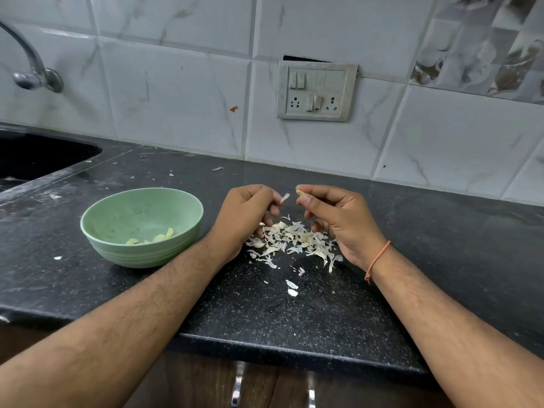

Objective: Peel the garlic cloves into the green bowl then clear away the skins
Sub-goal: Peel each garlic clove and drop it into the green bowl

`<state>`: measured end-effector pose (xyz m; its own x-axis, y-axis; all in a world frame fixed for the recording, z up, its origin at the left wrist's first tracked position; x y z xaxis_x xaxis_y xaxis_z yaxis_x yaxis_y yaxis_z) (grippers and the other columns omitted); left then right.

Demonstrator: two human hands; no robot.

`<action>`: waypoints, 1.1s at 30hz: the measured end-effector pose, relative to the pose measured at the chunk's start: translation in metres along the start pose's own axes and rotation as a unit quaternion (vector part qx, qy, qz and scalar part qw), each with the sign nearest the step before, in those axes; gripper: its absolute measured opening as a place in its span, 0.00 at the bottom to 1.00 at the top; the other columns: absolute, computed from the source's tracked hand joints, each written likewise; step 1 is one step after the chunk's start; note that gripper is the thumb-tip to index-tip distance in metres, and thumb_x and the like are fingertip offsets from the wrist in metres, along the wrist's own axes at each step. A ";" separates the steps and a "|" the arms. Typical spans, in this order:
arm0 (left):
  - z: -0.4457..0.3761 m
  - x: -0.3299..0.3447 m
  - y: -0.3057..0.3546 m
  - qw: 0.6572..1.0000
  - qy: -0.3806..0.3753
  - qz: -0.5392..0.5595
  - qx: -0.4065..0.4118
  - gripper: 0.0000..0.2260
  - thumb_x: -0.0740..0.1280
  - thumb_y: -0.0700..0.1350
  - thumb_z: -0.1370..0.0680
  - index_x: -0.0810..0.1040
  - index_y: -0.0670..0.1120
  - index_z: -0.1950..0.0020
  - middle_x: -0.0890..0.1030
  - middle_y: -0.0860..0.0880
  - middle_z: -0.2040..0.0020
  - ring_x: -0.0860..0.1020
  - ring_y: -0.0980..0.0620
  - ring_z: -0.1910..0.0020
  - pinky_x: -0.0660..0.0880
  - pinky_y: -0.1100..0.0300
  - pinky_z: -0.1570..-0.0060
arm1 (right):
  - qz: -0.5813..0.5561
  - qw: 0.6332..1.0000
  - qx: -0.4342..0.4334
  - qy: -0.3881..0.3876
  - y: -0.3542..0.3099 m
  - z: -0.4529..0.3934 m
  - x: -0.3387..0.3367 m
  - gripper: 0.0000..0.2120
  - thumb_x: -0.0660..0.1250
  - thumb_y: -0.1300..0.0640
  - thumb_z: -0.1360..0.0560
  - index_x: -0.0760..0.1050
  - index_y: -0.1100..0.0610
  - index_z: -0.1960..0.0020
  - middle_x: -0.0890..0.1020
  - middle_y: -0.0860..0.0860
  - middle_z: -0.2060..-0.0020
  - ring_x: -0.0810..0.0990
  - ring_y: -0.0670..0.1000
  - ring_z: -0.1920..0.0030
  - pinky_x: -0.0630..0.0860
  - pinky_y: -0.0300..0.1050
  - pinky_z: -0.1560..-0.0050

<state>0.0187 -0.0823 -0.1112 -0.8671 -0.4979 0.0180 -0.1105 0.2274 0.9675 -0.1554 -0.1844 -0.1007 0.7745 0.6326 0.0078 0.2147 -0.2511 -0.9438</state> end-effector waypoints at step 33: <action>-0.003 0.001 -0.009 0.997 -0.072 -0.010 0.037 0.05 0.74 0.46 0.19 0.87 0.46 0.45 0.88 0.43 0.52 0.79 0.54 0.68 0.72 0.61 0.74 | -0.001 0.999 0.041 -0.014 0.000 0.000 0.001 0.15 0.79 0.60 0.28 0.87 0.57 0.42 0.87 0.59 0.52 0.84 0.51 0.56 0.79 0.43 0.63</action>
<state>0.0207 -0.0872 -0.1193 -0.9242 -0.3795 -0.0427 -0.1597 0.2823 0.9459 -0.1550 -0.1834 -0.1004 0.7574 0.6529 0.0021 0.1662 -0.1897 -0.9677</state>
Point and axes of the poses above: each hand's wrist, its own z-axis away from the middle knuckle, its own x-axis out of the palm, y = z × x, the point moved 1 cm from there along -z, towards the middle knuckle
